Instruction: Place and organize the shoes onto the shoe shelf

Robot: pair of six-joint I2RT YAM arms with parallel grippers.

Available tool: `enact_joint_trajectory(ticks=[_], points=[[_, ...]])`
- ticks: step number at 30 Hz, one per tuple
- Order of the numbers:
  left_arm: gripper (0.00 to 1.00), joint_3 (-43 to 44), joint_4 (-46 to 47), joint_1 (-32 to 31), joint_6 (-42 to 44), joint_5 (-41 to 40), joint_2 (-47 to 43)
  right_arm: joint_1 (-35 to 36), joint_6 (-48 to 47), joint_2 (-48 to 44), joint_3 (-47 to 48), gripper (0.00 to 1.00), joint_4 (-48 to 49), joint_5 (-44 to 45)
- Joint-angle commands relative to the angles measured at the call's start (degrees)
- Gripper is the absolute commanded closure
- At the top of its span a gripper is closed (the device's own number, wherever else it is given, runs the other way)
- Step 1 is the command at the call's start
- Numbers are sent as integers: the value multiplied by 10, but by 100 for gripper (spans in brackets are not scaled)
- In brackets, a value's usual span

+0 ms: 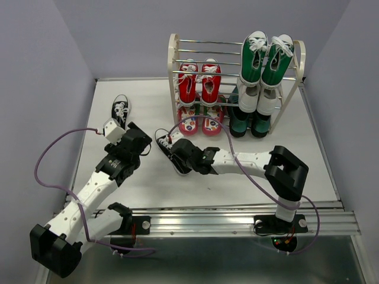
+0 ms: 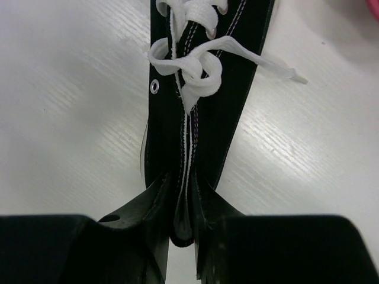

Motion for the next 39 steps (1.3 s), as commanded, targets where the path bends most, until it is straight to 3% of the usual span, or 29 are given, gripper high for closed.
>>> enact_joint_trajectory(ticks=[1, 15, 23, 27, 32, 39], points=[[1, 5, 9, 3, 7, -25, -11, 8, -57, -80, -13, 99, 82, 75], [1, 4, 10, 7, -5, -36, -44, 8, -108, -300, -48, 99, 119, 154], [1, 1, 14, 7, -4, -24, -33, 8, -55, -323, -71, 99, 54, 165], [1, -7, 24, 7, -2, -17, -31, 8, 18, -345, -140, 99, 23, 106], [1, -12, 32, 8, 2, -5, -17, 32, 89, -333, -229, 99, 41, -61], [1, -9, 40, 8, 10, 12, 2, 85, 148, -314, -253, 99, 3, -72]])
